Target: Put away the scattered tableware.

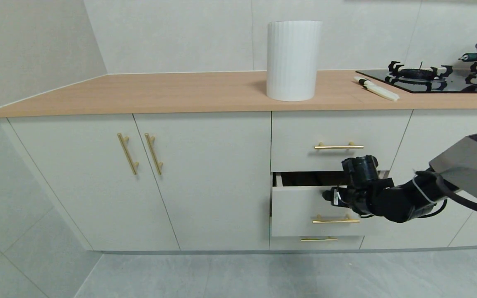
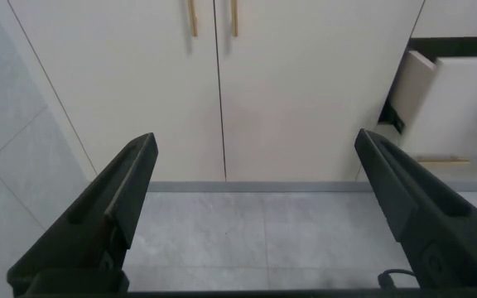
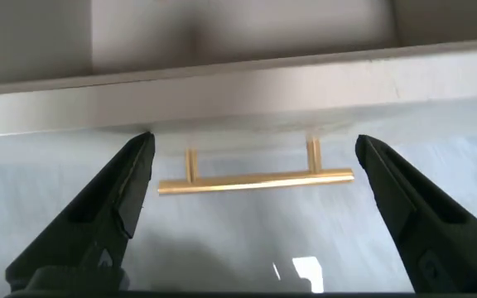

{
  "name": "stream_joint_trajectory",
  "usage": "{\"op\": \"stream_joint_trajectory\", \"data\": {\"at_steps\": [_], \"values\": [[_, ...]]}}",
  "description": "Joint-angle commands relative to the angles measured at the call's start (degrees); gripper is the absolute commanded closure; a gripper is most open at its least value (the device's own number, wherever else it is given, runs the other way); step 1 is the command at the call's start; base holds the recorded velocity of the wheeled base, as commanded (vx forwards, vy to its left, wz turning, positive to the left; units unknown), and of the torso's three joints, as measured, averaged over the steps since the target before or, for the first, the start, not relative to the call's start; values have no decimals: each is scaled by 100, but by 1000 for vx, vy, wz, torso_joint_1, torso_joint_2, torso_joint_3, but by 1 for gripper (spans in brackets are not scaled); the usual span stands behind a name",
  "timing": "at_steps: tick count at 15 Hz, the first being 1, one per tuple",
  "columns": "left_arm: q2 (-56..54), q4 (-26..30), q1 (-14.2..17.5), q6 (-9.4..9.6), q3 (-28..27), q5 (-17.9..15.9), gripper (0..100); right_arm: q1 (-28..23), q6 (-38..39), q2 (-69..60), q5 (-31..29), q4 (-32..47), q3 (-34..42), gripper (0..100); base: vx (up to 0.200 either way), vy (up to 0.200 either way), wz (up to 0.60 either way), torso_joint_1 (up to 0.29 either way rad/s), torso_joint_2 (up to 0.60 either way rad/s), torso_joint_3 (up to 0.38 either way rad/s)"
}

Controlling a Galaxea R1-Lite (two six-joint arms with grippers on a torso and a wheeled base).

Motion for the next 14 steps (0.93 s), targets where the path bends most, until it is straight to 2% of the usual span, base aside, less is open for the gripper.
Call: {"op": "stream_joint_trajectory", "data": {"at_steps": [1, 3, 5, 11, 14], "values": [[2, -1, 1, -2, 1, 1, 0, -88, 3, 615, -84, -528, -170, 0, 0, 0, 0, 0, 0, 0], [2, -1, 1, -2, 1, 1, 0, -106, -14, 1001, -269, -1258, -241, 0, 0, 0, 0, 0, 0, 0], [2, -9, 1, -2, 1, 1, 0, -194, -6, 1256, -383, -1636, -469, 0, 0, 0, 0, 0, 0, 0], [2, -1, 1, -2, 1, 1, 0, -308, 258, 1546, -488, -1829, -1014, 0, 0, 0, 0, 0, 0, 0], [2, -1, 1, -2, 1, 1, 0, -361, 487, 1757, -805, -1838, -1506, 0, 0, 0, 0, 0, 0, 0]]}}
